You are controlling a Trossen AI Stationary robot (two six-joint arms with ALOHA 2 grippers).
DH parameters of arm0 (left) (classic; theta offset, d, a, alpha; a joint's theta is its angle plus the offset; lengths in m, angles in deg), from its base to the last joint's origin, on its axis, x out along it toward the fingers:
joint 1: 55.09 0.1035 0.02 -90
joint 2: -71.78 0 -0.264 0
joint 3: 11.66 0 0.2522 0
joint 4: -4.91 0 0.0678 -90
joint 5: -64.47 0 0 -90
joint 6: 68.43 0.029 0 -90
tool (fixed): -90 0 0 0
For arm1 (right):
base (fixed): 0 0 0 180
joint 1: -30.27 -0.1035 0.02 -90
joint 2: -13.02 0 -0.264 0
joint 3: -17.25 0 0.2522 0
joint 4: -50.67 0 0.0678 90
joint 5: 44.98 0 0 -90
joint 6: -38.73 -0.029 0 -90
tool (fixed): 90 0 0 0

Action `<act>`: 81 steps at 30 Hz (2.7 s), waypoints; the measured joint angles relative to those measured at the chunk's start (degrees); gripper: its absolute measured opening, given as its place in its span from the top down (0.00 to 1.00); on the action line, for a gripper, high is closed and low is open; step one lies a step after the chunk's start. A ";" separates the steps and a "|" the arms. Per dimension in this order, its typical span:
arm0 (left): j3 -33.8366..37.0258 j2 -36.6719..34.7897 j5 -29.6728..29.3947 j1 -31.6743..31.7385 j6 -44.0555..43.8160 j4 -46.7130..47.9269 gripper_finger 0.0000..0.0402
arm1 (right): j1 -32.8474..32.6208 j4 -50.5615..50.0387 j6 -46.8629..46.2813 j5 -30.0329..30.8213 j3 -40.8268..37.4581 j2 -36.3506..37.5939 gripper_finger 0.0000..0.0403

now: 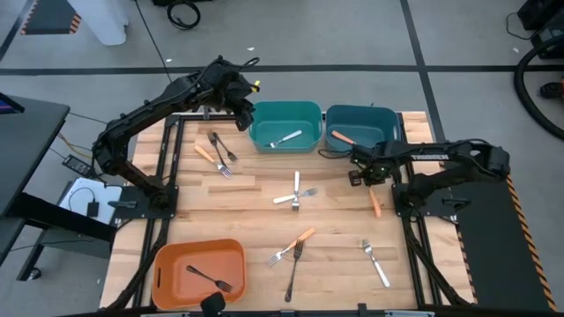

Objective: Sort silverware by color (type)
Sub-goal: Put the orange fork into the blue bin

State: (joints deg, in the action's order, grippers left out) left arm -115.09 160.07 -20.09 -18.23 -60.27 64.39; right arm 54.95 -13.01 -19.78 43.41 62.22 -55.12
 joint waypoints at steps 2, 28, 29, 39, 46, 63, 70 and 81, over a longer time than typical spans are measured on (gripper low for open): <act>0.00 0.00 0.02 0.00 0.01 0.02 0.77 | -1.04 -1.49 0.19 -1.39 1.08 1.90 0.95; -0.02 0.02 0.02 0.00 0.18 0.87 0.77 | 5.43 22.32 31.62 14.44 27.76 13.19 0.94; -0.02 0.02 0.02 0.00 0.17 0.87 0.77 | 6.55 22.34 34.51 16.86 27.76 12.77 0.94; -0.02 0.02 0.02 0.00 0.11 0.86 0.77 | 16.00 20.47 67.34 14.12 27.80 3.22 0.93; -0.02 0.02 0.02 0.00 0.09 0.85 0.77 | 20.15 12.39 69.25 9.30 27.80 -3.97 0.94; -0.02 0.02 -0.33 -0.48 3.08 0.85 0.77 | 22.09 5.49 71.68 7.52 27.85 -18.61 0.87; -0.02 0.02 -2.31 -0.44 2.76 0.85 0.77 | 22.24 5.65 71.73 8.89 27.85 -20.20 0.81; -0.09 0.26 -2.74 -0.29 1.07 2.11 0.76 | 22.26 5.74 71.63 15.90 27.85 -16.26 0.75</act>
State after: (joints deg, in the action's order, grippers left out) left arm -115.18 160.33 -22.83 -18.52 -59.19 66.50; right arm 77.21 -7.27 51.85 59.31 90.06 -71.38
